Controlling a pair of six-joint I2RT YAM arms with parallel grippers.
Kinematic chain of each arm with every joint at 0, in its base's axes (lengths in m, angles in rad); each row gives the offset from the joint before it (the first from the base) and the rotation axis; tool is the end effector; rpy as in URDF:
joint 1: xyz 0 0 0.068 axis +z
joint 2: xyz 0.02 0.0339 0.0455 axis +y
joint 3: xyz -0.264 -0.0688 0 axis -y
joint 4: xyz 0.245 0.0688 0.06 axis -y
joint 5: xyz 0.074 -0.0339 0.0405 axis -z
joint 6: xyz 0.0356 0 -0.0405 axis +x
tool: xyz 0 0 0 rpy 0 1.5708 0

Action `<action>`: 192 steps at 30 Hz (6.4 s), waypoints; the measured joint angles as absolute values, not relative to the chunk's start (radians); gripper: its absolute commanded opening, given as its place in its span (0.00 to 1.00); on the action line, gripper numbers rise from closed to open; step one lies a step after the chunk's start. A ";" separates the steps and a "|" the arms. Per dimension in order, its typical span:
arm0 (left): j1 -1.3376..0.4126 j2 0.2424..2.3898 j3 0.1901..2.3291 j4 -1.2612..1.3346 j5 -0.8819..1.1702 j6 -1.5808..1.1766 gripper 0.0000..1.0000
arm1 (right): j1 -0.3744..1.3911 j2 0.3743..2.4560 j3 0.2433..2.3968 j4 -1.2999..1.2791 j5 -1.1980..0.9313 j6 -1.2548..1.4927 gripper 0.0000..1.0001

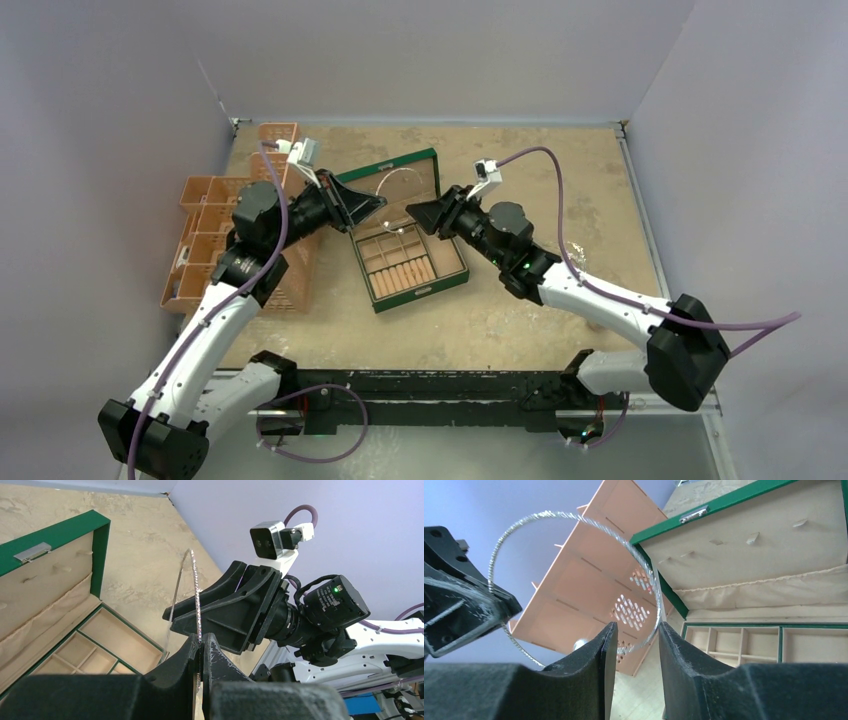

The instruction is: Organize the mixed jewelry

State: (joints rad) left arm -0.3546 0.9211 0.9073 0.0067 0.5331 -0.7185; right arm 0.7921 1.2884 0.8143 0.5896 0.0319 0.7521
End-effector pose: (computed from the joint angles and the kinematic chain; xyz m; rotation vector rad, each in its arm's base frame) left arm 0.1914 -0.0901 0.3796 0.1426 1.7179 -1.2349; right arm 0.2120 0.2132 0.3212 -0.0033 1.5795 1.2189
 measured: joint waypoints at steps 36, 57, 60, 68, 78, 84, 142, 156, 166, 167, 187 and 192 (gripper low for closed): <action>-0.355 0.823 0.901 -0.292 0.156 -0.723 0.70 | 0.792 1.465 0.845 0.688 0.043 0.740 0.00; -0.355 0.731 0.902 -0.482 -0.098 -0.702 0.72 | 0.794 1.734 1.029 0.686 0.044 0.697 0.00; -0.355 0.733 0.902 -0.482 -0.102 -0.691 0.72 | 0.794 1.761 1.040 0.682 0.056 0.698 0.00; -0.355 0.765 0.904 -0.479 -0.104 -0.686 0.71 | 0.794 1.800 1.069 0.678 0.091 0.706 0.00; -0.355 0.776 0.904 -0.471 -0.103 -0.684 0.71 | 0.797 1.830 1.116 0.627 0.144 0.747 0.00; -0.355 0.777 0.904 -0.471 -0.101 -0.684 0.71 | 0.797 1.847 1.127 0.567 0.181 0.773 0.01; -0.355 0.797 0.907 -0.471 -0.081 -0.684 0.71 | 0.801 1.813 1.146 0.559 0.322 0.672 0.05; -0.355 0.799 0.907 -0.471 -0.081 -0.684 0.71 | 0.801 1.813 1.157 0.575 0.319 0.655 0.05; -0.355 0.834 0.912 -0.481 -0.078 -0.701 0.71 | 0.801 1.832 1.198 0.529 0.240 0.722 0.03; -0.355 0.849 0.913 -0.480 -0.074 -0.713 0.71 | 0.801 1.835 1.198 0.525 0.231 0.730 0.03; -0.355 1.072 0.911 -0.277 -0.061 -0.884 0.62 | 0.800 1.842 1.155 0.530 0.226 0.810 0.03; -0.355 1.103 0.897 -0.221 -0.115 -0.894 0.56 | 0.800 1.830 1.128 0.550 0.241 0.812 0.04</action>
State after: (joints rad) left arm -0.3546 1.1030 0.8974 -0.2214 -0.1150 -0.8936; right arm 0.8001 1.8297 1.1278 0.5499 0.2405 0.8124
